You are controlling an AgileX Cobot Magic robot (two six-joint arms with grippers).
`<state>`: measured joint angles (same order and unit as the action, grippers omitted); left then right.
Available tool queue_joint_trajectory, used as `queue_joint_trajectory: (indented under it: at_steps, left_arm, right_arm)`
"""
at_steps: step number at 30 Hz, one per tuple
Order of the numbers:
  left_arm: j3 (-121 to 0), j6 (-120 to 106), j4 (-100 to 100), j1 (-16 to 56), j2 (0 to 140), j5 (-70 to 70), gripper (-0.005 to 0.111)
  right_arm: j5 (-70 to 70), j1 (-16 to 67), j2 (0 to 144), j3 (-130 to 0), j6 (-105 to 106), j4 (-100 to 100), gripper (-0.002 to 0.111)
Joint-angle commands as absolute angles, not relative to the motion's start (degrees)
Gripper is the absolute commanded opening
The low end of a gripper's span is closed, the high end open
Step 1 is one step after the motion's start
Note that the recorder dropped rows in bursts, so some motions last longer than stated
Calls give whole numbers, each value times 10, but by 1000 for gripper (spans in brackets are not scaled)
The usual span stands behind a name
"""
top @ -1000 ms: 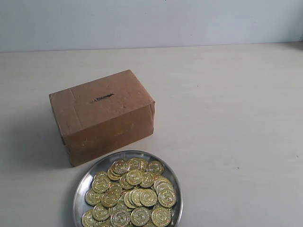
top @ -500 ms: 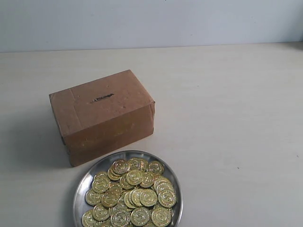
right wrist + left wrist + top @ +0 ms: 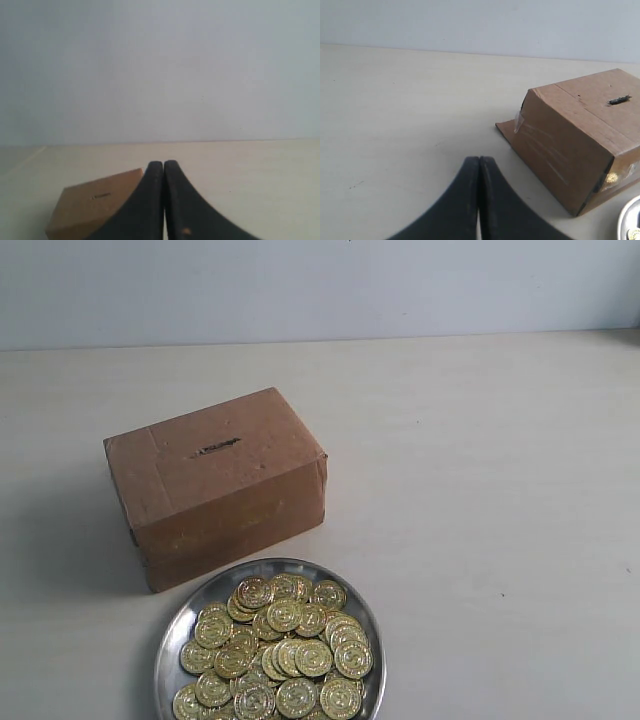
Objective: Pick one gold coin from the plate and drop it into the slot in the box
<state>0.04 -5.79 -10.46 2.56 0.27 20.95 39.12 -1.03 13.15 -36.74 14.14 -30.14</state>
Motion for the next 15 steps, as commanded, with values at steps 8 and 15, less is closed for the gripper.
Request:
queue_joint_trajectory:
  at_steps: [8,15]
  left_arm:
    - [0,-57,-106,28,0,207,0]
    - [0,-57,-106,28,0,207,0]
  right_arm:
    - [580,-13,450,-592,495,-493,0]
    - [571,47,589,-605,538,-424,0]
